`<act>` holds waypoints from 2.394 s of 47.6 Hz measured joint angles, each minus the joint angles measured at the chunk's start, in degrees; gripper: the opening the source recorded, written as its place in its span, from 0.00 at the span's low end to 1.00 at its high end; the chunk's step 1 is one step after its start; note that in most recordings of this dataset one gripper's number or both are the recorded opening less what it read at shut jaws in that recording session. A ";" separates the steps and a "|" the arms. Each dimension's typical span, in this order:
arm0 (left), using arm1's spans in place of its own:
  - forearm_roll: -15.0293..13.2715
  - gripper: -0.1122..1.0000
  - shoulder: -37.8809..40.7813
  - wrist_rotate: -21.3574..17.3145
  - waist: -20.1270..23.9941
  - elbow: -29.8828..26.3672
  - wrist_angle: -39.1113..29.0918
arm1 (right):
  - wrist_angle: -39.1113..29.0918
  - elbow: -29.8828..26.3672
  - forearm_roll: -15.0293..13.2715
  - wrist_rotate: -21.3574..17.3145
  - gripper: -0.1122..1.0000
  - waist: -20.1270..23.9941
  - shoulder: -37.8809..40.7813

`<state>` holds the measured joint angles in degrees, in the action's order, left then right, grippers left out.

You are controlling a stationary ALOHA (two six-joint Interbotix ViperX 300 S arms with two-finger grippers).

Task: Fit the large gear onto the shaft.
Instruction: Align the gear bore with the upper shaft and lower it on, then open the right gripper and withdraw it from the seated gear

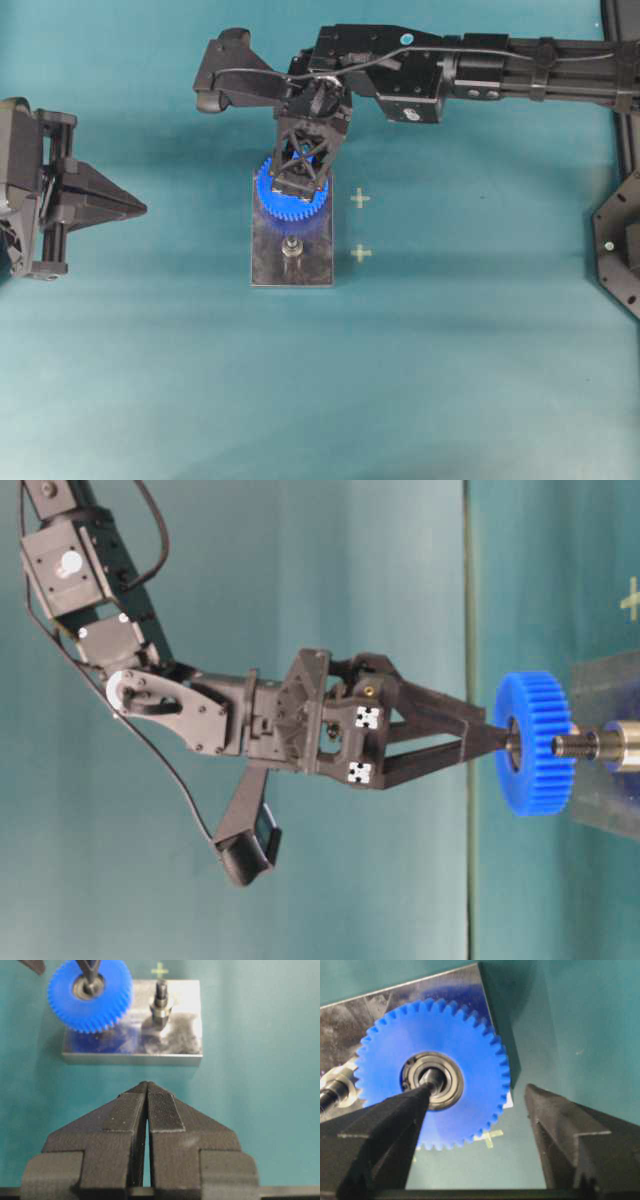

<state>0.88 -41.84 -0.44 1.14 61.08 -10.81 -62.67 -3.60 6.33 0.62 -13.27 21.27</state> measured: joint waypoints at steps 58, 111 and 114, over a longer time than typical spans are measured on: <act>0.00 0.10 -0.44 0.18 0.00 0.00 0.00 | -1.32 2.46 0.00 0.00 0.81 2.90 -1.14; 0.00 0.10 -0.44 0.18 0.00 0.09 0.18 | 9.05 20.48 0.00 0.00 0.81 6.68 -18.54; 0.00 0.10 -0.44 0.26 0.00 0.09 0.18 | 9.05 20.83 0.09 0.00 0.81 6.68 -18.81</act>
<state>0.88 -42.28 -0.18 1.14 61.17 -10.63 -53.61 17.23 6.42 0.62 -6.59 2.46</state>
